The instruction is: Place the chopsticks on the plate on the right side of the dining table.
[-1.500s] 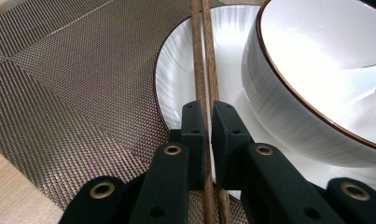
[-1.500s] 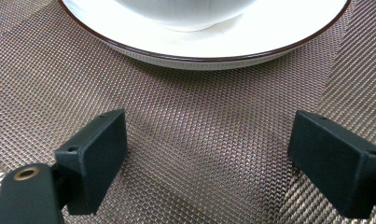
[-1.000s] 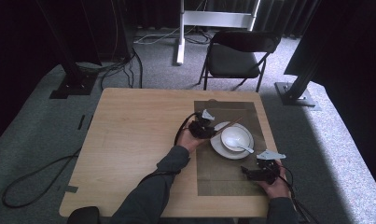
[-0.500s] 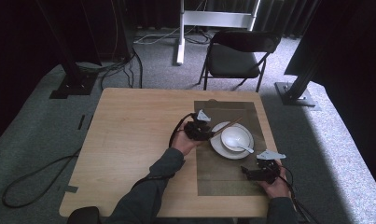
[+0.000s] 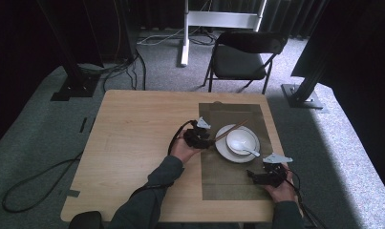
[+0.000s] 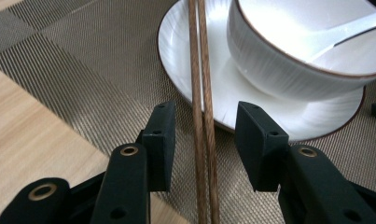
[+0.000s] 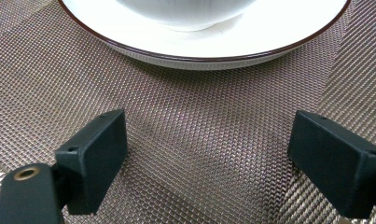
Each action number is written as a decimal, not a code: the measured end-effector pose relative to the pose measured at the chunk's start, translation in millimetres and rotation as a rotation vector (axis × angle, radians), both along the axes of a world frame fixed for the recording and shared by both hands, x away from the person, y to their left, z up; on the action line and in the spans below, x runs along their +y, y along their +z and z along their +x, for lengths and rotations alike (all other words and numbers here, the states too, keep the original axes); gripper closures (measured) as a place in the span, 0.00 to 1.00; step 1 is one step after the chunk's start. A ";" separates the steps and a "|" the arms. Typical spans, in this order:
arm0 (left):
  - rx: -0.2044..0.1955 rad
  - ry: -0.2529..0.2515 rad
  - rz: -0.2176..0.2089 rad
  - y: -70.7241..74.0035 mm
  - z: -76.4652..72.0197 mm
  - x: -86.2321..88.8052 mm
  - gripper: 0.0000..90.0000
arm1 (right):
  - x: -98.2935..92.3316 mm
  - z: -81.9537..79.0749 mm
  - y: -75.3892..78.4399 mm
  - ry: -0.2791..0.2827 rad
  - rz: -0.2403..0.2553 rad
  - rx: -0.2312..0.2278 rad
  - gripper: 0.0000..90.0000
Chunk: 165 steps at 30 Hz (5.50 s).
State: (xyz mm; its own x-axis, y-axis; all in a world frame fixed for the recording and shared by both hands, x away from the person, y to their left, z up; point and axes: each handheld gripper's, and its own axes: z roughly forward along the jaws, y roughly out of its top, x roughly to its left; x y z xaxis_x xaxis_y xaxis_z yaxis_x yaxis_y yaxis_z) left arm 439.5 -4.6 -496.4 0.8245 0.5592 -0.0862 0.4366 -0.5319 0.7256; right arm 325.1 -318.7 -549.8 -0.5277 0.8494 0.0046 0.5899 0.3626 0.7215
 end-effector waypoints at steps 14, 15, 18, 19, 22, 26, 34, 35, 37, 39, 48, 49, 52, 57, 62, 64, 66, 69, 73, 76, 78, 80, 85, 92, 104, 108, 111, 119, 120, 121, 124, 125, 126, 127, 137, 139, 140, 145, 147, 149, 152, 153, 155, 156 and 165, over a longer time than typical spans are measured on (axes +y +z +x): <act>0.008 -0.014 0.058 -13.8 -11.3 6.7 0.63 | -8.3 -3.6 8.6 -0.035 0.059 -0.006 0.36; 0.010 -0.018 0.067 -15.6 -12.2 7.1 0.63 | -9.2 -3.7 8.9 -0.038 0.059 -0.009 0.36; 0.012 -0.016 0.071 -18.0 -13.2 8.0 0.63 | -10.9 -3.6 9.5 -0.050 0.059 -0.014 0.37; 0.010 -0.017 0.074 -18.2 -13.4 8.2 0.63 | -11.5 -3.4 9.8 -0.054 0.061 -0.017 0.37; 0.007 -0.027 0.081 -19.2 -14.0 8.7 0.69 | -13.4 -3.4 10.7 -0.068 0.067 -0.020 0.37; -0.009 -0.019 0.093 -19.3 -15.1 9.3 0.75 | -15.1 -3.8 11.4 -0.080 0.066 -0.026 0.37; -0.034 -0.026 0.121 -17.2 -15.1 7.0 0.83 | -19.8 -4.7 15.3 -0.120 0.092 -0.049 0.38; -0.037 -0.027 0.123 -17.1 -15.2 6.7 0.83 | -19.8 -4.7 15.3 -0.120 0.092 -0.049 0.38; -0.043 -0.036 0.126 -16.7 -15.5 6.4 0.85 | -21.0 -5.1 16.0 -0.127 0.095 -0.053 0.38; -0.045 -0.039 0.127 -17.3 -15.6 6.0 0.86 | -21.7 -5.1 16.4 -0.129 0.099 -0.055 0.38; -0.056 -0.049 0.134 -17.4 -14.1 5.8 0.89 | -24.2 -6.0 21.8 -0.166 0.104 -0.067 0.38; -0.057 -0.051 0.133 -17.5 -13.6 5.6 0.89 | -25.6 -5.7 22.7 -0.181 0.097 -0.068 0.39; -0.061 -0.056 0.145 -16.5 -12.3 4.6 0.89 | -28.2 -5.0 24.5 -0.204 0.092 -0.071 0.39; -0.073 -0.074 0.157 -14.7 -9.8 1.1 0.89 | -31.3 -2.4 27.5 -0.221 0.085 -0.078 0.39; -0.081 -0.088 0.158 -12.9 -7.3 0.0 0.89 | -35.2 3.6 32.5 -0.236 0.080 -0.092 0.39; -0.084 -0.094 0.162 -12.8 -6.2 -0.4 0.89 | -36.0 6.9 34.6 -0.242 0.077 -0.096 0.39; -0.088 -0.104 0.171 -12.6 -5.2 -0.7 0.89 | -36.2 10.4 36.0 -0.243 0.077 -0.097 0.39; -0.089 -0.111 0.167 -13.5 -3.7 -1.8 0.89 | -35.4 14.5 36.8 -0.244 0.069 -0.096 0.40; -0.093 -0.120 0.171 -13.4 -1.5 -2.8 0.89 | -36.7 19.1 37.6 -0.262 0.069 -0.097 0.41; -0.100 -0.126 0.183 -13.7 0.1 -4.8 0.89 | -38.4 23.5 38.1 -0.266 0.074 -0.095 0.42; -0.101 -0.131 0.186 -13.7 1.1 -5.8 0.89 | -38.4 27.3 38.3 -0.272 0.071 -0.095 0.42; -0.101 -0.136 0.182 -13.9 1.8 -6.1 0.89 | -37.9 31.5 39.1 -0.280 0.074 -0.098 0.42; -0.104 -0.140 0.181 -14.3 2.7 -5.7 0.89 | -35.6 40.3 42.1 -0.282 0.070 -0.103 0.42; -0.116 -0.159 0.188 -12.7 3.8 -10.0 0.89 | -29.6 57.7 47.3 -0.275 0.062 -0.106 0.42; -0.130 -0.175 0.210 -10.1 6.0 -16.5 0.89 | -18.8 84.5 53.2 -0.273 0.020 -0.101 0.37; -0.147 -0.187 0.226 -9.4 5.7 -19.0 0.89 | -15.4 94.4 57.1 -0.277 0.015 -0.100 0.36; -0.152 -0.193 0.232 -9.3 5.7 -20.3 0.89 | -12.3 102.6 60.8 -0.277 0.013 -0.102 0.35; -0.162 -0.202 0.242 -11.2 6.3 -21.2 0.89 | -4.8 122.8 62.0 -0.299 -0.019 -0.083 0.34; -0.163 -0.202 0.243 -11.6 6.1 -21.4 0.89 | -4.6 125.1 61.4 -0.302 -0.019 -0.076 0.34; -0.164 -0.201 0.242 -11.9 5.9 -21.7 0.89 | -4.5 127.8 60.5 -0.302 -0.020 -0.066 0.34; -0.164 -0.202 0.244 -12.6 6.2 -22.1 0.89 | -3.7 133.3 59.6 -0.306 -0.026 -0.050 0.34; -0.163 -0.201 0.242 -13.1 6.3 -22.2 0.89 | -3.4 135.0 59.6 -0.310 -0.025 -0.048 0.34; -0.163 -0.200 0.240 -13.3 6.7 -22.2 0.89 | -3.2 137.1 59.7 -0.314 -0.024 -0.044 0.34; -0.162 -0.199 0.239 -13.3 7.1 -22.1 0.89 | -2.8 139.0 59.6 -0.317 -0.026 -0.042 0.34; -0.157 -0.193 0.231 -13.8 7.6 -21.6 0.89 | 2.8 157.4 58.1 -0.360 -0.075 -0.012 0.36; -0.151 -0.186 0.230 -13.8 8.2 -20.7 0.87 | 3.8 160.4 58.2 -0.371 -0.065 -0.012 0.36; -0.149 -0.185 0.230 -13.9 8.3 -20.3 0.85 | 4.7 162.3 58.4 -0.375 -0.062 -0.011 0.36; -0.144 -0.174 0.234 -13.9 7.7 -18.3 0.78 | 9.3 168.2 58.8 -0.380 -0.074 -0.014 0.36; -0.148 -0.172 0.236 -13.2 6.6 -17.4 0.77 | 10.9 170.2 59.1 -0.378 -0.086 -0.012 0.36; -0.153 -0.168 0.239 -12.1 5.1 -15.8 0.76 | 12.2 171.8 59.3 -0.376 -0.102 -0.010 0.36; -0.157 -0.156 0.238 -10.9 2.9 -11.9 0.75 | 13.4 174.2 59.1 -0.378 -0.132 -0.004 0.36; -0.153 -0.153 0.242 -11.1 2.1 -10.1 0.75 | 13.6 174.6 59.1 -0.377 -0.135 -0.005 0.36; -0.155 -0.155 0.258 -12.2 0.5 -8.1 0.73 | 13.6 175.6 59.2 -0.377 -0.141 -0.003 0.36; -0.157 -0.154 0.264 -12.9 -0.5 -7.0 0.73 | 13.6 175.8 59.2 -0.377 -0.145 0.000 0.36; -0.151 -0.150 0.288 -16.8 -5.4 -5.5 0.78 | 15.5 178.9 55.0 -0.367 -0.166 0.023 0.36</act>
State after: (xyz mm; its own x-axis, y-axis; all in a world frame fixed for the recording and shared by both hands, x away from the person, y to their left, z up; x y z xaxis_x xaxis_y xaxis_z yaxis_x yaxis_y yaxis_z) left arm 434.2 -10.1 -513.2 0.8907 0.4145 0.1867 0.2371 -0.7739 0.5872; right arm 504.0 -303.3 -494.8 -0.1910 0.9715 -0.1401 0.7174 0.2356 0.6556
